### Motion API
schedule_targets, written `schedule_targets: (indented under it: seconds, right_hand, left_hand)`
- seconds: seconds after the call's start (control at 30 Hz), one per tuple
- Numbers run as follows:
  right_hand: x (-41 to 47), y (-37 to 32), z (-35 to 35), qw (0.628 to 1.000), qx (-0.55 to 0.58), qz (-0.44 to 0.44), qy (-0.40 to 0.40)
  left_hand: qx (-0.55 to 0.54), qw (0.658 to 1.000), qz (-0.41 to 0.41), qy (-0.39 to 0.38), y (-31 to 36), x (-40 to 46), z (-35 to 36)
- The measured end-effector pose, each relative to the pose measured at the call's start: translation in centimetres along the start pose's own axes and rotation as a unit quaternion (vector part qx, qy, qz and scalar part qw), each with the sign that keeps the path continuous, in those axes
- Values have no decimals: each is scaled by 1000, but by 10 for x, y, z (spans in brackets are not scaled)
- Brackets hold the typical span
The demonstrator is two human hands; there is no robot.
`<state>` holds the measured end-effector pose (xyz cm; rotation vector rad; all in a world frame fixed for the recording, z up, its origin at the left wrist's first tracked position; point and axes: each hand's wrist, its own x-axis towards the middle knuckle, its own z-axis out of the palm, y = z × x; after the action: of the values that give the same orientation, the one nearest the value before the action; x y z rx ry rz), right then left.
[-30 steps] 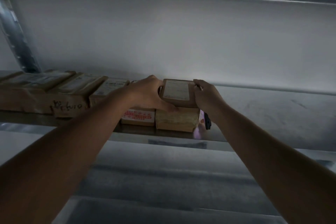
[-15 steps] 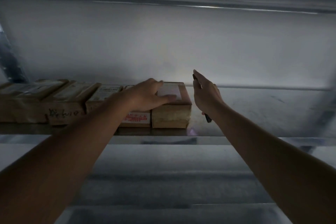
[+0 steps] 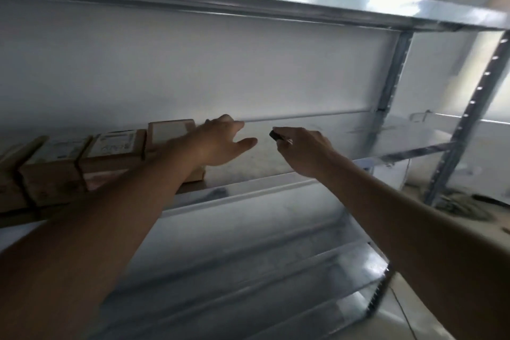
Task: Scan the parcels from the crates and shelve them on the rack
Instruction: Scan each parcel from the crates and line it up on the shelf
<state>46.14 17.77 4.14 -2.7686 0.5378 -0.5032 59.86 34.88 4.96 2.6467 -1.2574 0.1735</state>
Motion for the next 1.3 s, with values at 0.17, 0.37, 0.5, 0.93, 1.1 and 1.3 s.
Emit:
schedule_targets:
  seconds: [0.17, 0.37, 0.5, 0.93, 1.1, 1.3]
  right_hand:
    - [-45, 75, -33, 997, -74, 33, 9]
    - [-124, 200, -70, 988, -104, 110, 35]
    - [-183, 273, -93, 978, -99, 172, 69]
    - [-307, 508, -166, 911, -106, 380, 117]
    - [-318, 611, -193, 879, -122, 439, 143]
    - [-335, 730, -213, 837, -137, 497, 181]
  left_hand:
    - [11, 995, 89, -34, 91, 19, 27]
    - [-19, 981, 184, -53, 231, 31, 66]
    - [-37, 969, 235, -67, 326, 37, 95]
    - [-70, 907, 395, -125, 628, 103, 178]
    - [-83, 877, 454, -129, 740, 160, 220]
    - [-83, 833, 524, -158, 867, 218, 258]
